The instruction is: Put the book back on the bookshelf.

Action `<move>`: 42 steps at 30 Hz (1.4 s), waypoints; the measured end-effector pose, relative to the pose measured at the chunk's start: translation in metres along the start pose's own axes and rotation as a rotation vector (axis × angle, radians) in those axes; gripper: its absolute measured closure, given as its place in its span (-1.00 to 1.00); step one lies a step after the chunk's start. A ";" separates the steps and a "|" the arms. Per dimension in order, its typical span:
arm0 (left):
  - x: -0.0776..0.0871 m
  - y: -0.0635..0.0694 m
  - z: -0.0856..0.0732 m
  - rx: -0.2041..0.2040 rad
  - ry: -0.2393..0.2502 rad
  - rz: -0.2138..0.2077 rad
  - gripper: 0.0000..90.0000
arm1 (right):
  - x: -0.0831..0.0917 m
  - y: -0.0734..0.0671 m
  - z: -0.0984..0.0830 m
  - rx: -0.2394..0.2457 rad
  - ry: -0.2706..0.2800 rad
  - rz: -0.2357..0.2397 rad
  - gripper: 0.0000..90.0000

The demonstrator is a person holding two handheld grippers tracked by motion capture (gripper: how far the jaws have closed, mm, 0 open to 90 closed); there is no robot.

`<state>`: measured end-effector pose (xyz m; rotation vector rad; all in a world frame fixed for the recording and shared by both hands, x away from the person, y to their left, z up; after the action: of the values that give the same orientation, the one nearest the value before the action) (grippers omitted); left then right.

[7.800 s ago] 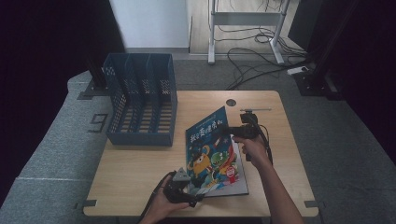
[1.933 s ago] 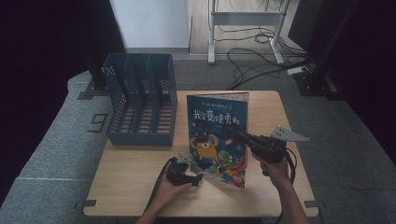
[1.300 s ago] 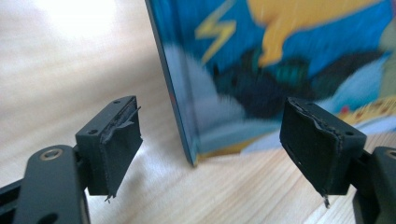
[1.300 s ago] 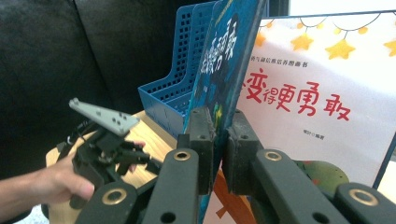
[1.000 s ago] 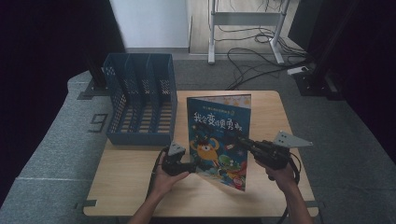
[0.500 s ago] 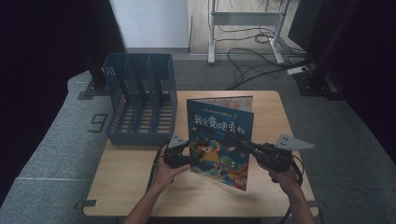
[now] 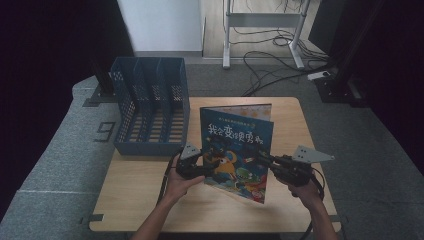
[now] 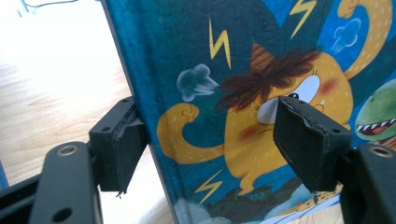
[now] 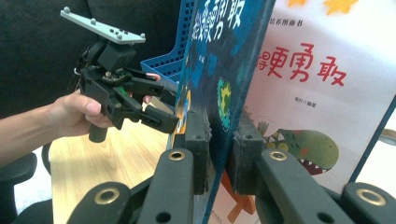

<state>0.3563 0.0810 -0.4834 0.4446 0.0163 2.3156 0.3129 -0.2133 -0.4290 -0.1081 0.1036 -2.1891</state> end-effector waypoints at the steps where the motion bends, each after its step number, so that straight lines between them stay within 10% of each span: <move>1: 0.001 0.000 0.000 -0.001 0.005 0.002 -0.38 | 0.000 0.000 -0.001 0.004 -0.001 0.002 0.76; 22: 0.006 0.002 0.000 -0.012 0.056 0.006 -0.27 | -0.007 -0.001 -0.019 0.081 -0.047 0.002 0.55; 29: 0.009 -0.002 0.000 0.020 0.065 -0.018 -0.30 | -0.010 -0.010 -0.013 0.080 -0.018 0.094 0.79; 42: 0.011 -0.005 0.008 0.010 0.075 0.013 -0.24 | -0.012 -0.008 -0.021 0.133 -0.024 0.101 0.80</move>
<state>0.3553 0.0910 -0.4728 0.3632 0.0621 2.3448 0.3107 -0.1984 -0.4492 -0.0529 -0.0491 -2.0867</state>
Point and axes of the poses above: each handheld gripper's, and its own axes: x roughly backward along the jaws, z roughly out of its top, y roughly to its right, the point moved 3 cm from there along -x, roughly forward along the jaws, and after that the axes turned 11 degrees about y, right-handed, at the moved point
